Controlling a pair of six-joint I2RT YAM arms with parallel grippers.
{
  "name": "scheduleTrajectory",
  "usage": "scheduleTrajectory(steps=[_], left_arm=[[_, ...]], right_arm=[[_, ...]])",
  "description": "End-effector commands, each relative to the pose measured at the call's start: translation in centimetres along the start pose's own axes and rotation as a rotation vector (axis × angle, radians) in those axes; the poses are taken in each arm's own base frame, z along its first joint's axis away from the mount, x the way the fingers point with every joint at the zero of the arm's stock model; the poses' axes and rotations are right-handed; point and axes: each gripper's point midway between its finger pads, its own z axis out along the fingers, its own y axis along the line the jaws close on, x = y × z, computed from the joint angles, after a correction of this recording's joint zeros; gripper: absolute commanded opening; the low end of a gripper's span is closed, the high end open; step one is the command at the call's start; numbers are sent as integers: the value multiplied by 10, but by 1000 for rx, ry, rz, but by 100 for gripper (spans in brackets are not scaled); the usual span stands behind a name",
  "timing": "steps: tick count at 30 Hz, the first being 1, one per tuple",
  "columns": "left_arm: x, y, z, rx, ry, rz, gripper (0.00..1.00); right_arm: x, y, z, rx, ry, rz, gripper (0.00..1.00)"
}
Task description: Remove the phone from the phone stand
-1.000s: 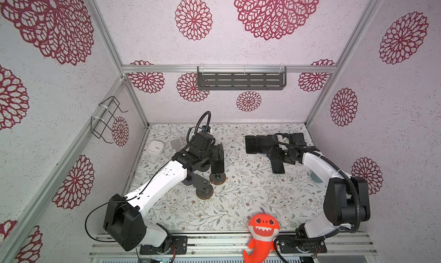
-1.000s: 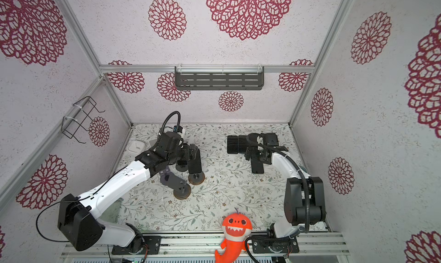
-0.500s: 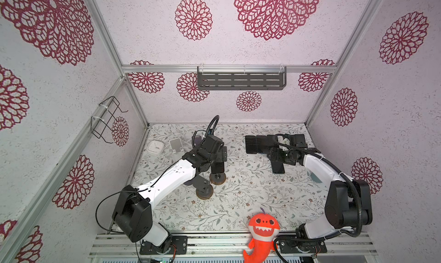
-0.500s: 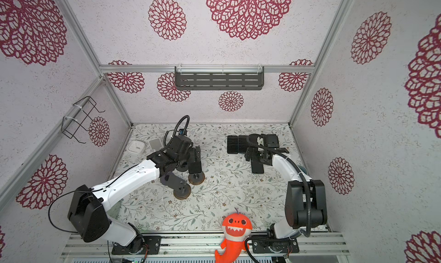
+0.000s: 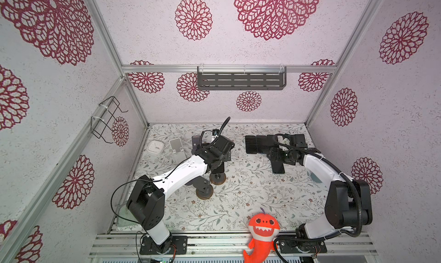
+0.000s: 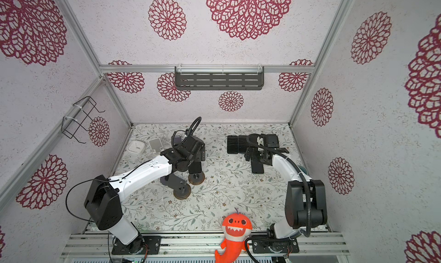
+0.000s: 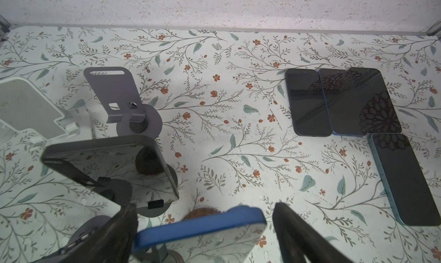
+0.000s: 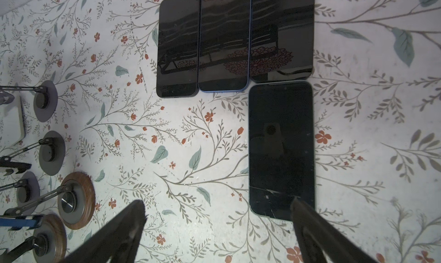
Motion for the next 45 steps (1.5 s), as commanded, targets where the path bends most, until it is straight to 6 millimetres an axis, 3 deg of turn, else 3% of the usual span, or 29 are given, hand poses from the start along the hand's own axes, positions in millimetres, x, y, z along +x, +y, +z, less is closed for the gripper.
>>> scheduleTrajectory(steps=[1,17,27,31,40,45], left_arm=[[0,4,2,-35,-7,-28,90],[10,8,9,-63,10,-24,76],[-5,6,-9,-20,-12,-44,73],[-15,4,-21,5,-22,-44,74],[-34,2,-45,74,-39,-51,72],[-47,0,-56,125,-39,-45,71]], right_arm=[[-8,6,-10,-16,-37,-10,99],[-9,6,-13,-19,-46,-15,99],[-12,12,-16,-46,-54,-24,99],[-16,29,-19,-132,-58,-48,99],[-27,88,-46,-433,-97,-139,99],[-21,135,-64,-631,-120,-267,99]])
